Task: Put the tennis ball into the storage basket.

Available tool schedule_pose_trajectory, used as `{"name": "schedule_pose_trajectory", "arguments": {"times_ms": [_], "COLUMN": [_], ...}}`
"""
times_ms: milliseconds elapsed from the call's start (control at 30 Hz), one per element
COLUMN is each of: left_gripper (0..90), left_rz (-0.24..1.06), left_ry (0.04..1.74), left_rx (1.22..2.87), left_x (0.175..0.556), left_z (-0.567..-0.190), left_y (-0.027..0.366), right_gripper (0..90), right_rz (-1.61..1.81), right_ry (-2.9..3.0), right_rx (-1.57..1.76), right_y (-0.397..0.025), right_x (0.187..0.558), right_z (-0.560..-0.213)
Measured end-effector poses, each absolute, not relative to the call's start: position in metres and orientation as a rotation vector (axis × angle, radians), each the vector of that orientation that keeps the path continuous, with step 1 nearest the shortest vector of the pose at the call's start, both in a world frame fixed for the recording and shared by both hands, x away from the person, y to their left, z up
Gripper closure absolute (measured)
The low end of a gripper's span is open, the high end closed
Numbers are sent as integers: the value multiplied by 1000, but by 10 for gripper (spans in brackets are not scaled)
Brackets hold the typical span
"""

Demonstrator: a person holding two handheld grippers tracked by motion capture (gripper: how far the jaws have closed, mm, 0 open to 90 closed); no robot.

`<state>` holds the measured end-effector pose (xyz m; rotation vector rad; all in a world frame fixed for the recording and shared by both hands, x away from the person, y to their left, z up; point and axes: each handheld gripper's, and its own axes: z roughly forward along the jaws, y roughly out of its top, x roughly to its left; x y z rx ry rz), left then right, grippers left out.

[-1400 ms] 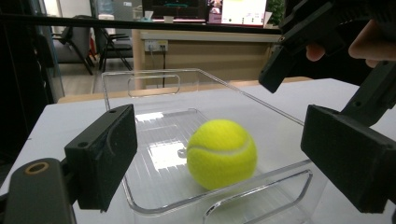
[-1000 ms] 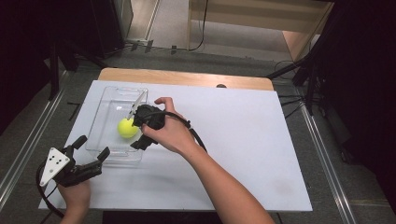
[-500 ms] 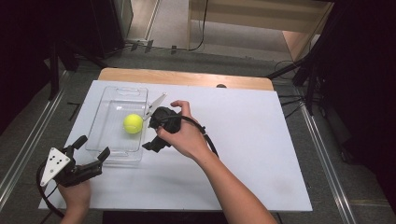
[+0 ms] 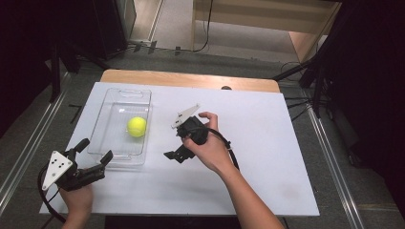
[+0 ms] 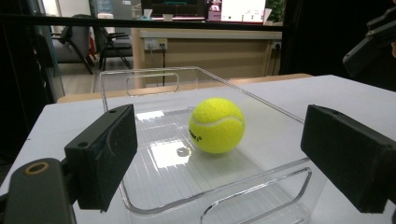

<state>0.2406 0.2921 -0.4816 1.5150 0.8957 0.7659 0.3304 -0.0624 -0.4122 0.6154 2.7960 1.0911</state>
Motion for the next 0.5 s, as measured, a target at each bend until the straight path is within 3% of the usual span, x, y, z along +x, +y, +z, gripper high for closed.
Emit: {"name": "schedule_pose_trajectory", "arguments": {"times_ms": [500], "left_gripper": [113], "left_rz": [769], "left_ry": [899], "left_rx": [1521], "left_x": [240], "left_z": [-482], "left_y": [291], "right_gripper": [0], "right_rz": [1185], "right_ry": [2670], "right_rx": [721], "right_y": [-108], "right_x": [311], "right_z": [-425]}}
